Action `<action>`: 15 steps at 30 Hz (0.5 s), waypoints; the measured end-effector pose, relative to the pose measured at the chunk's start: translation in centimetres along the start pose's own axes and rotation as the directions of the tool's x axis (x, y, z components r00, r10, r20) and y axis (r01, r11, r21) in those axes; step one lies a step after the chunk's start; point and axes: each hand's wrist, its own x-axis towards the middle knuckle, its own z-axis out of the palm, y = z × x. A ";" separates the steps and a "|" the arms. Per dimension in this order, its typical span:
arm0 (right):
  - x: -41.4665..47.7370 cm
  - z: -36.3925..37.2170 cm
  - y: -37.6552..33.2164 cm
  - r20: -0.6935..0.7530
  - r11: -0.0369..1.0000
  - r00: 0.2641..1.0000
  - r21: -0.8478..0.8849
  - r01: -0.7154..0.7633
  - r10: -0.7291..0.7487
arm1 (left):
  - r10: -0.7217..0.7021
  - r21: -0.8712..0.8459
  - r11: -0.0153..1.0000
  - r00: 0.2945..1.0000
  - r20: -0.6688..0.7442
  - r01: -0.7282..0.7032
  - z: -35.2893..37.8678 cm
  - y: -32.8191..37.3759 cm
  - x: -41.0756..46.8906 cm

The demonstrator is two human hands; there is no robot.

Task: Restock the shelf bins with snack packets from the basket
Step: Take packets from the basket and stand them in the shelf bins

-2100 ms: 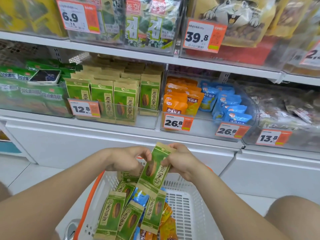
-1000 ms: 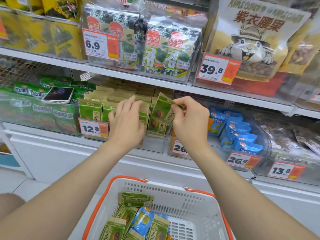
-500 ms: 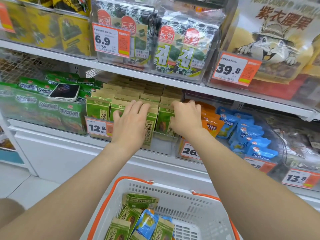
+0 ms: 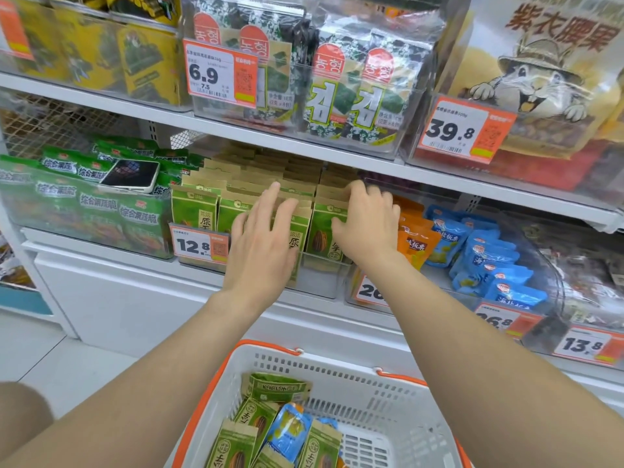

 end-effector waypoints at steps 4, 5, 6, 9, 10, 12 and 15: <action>-2.9 -0.3 0.6 -0.218 0.988 0.971 0.093 0.121 -0.098 | 0.194 0.047 0.981 0.961 -0.196 -0.188 0.8 0.3 -1.4; -3.9 -0.6 0.9 -0.261 0.974 0.953 0.123 0.192 -0.155 | 0.237 0.044 0.972 0.955 -0.178 -0.232 1.3 0.3 -1.8; -5.0 -0.8 1.2 -0.285 0.949 0.932 0.156 0.276 -0.224 | 0.269 0.034 0.963 0.954 -0.129 -0.267 1.8 0.3 -2.2; -9.1 -0.8 2.8 -0.198 0.864 0.893 0.236 0.444 -0.405 | 0.294 -0.039 0.956 0.946 0.133 -0.291 3.2 0.6 -3.8; -10.6 -0.5 3.4 -0.098 0.865 0.898 0.240 0.440 -0.430 | 0.278 -0.063 0.961 0.928 0.250 -0.270 3.6 1.0 -4.4; -13.1 0.4 5.1 0.214 0.909 0.891 0.216 0.356 -0.400 | 0.248 -0.051 0.965 0.834 0.493 -0.257 4.2 2.0 -5.9; -16.1 2.6 8.2 0.592 0.969 0.770 0.187 0.159 -0.240 | 0.271 -0.005 0.919 0.622 0.735 -0.395 5.6 3.8 -8.5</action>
